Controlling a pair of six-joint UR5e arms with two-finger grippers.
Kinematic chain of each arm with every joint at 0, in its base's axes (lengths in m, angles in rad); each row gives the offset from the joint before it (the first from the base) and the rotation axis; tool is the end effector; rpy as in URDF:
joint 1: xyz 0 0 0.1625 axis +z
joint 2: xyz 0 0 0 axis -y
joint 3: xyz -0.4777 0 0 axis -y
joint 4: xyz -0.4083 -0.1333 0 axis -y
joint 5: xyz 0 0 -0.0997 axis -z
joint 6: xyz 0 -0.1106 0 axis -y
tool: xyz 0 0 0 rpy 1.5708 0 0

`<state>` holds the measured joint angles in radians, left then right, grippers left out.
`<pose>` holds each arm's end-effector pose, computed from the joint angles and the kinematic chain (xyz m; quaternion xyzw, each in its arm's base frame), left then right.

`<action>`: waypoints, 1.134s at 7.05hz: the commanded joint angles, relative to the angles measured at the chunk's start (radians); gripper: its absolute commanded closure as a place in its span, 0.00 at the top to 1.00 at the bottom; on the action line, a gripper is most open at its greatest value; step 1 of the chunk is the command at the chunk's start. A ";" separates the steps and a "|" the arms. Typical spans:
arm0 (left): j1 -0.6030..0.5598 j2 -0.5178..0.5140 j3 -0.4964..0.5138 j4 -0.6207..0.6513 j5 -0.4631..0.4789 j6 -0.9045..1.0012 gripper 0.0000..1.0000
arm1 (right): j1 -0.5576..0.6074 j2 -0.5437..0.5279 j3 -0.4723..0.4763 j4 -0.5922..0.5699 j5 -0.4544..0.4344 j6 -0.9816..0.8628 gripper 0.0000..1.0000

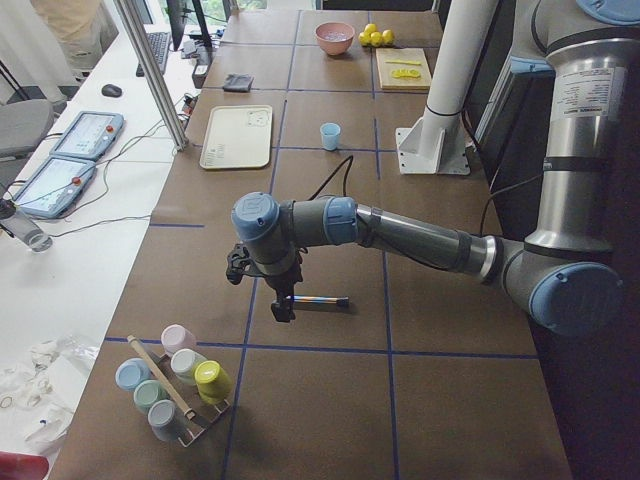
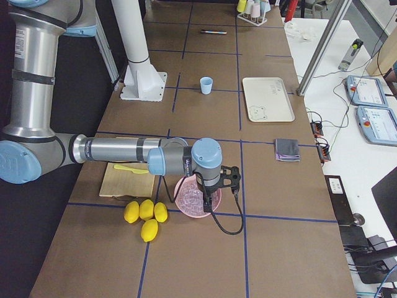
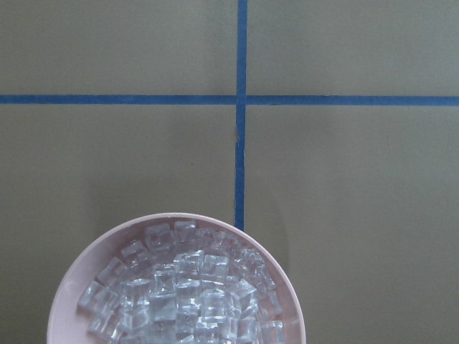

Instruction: Mash ice and strawberries in cup

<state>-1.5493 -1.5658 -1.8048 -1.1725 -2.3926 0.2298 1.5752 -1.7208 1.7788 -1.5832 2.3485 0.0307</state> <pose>-0.0420 -0.4819 0.6385 -0.0357 0.4039 0.0810 0.9105 0.0576 -0.4392 0.6853 0.0161 -0.3793 0.0076 0.9251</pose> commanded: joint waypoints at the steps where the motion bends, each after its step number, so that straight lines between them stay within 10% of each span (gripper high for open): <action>1: -0.035 0.029 0.002 0.007 -0.022 0.033 1.00 | 0.000 0.021 -0.001 -0.040 0.000 -0.008 1.00; 8: -0.094 0.064 -0.037 0.005 -0.020 -0.081 1.00 | -0.009 0.026 -0.015 -0.052 0.006 0.017 1.00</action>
<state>-1.6410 -1.5142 -1.8220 -1.1685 -2.4141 0.1876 1.5666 -1.6951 1.7648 -1.6372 2.3531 0.0389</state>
